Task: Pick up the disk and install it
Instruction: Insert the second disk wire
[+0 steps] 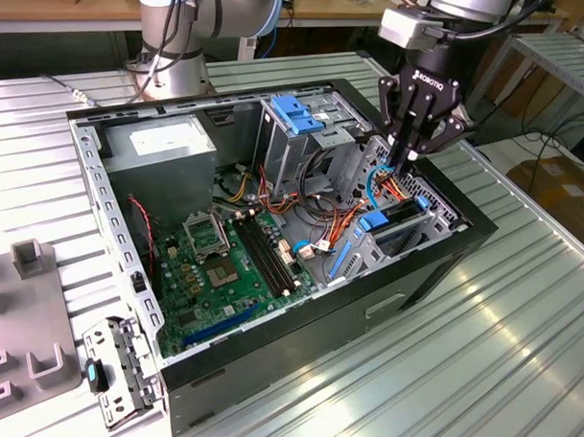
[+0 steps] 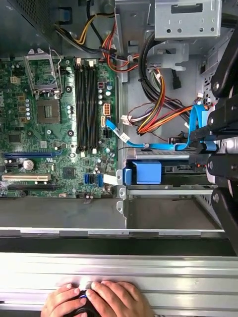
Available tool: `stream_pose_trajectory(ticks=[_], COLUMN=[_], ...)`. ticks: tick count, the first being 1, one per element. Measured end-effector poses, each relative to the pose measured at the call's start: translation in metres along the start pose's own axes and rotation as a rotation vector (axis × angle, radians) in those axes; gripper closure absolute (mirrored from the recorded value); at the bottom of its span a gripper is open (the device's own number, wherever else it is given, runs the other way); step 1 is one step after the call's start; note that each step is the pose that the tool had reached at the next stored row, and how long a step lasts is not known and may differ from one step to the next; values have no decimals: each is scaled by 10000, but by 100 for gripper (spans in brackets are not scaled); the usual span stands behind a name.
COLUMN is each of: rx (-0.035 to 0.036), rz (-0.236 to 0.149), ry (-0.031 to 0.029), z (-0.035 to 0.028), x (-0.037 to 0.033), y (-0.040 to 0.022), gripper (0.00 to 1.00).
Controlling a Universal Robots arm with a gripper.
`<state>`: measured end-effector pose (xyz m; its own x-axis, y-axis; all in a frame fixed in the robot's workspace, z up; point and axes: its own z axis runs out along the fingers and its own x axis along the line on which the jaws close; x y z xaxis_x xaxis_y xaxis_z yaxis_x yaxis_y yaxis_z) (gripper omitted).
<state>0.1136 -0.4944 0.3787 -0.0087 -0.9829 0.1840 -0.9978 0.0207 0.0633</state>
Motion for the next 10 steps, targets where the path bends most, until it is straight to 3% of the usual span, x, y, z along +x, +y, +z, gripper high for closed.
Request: stream_pose_trajectory(ticks=[2,4,5,10], rx=[0,0,0,0], rz=[1,1,1,2], ry=[3,3,3,17], z=[6,11,13,20], x=[-1,-2,-2,-4], y=[0,-1,-1,-1], gripper=[83,83,89,89])
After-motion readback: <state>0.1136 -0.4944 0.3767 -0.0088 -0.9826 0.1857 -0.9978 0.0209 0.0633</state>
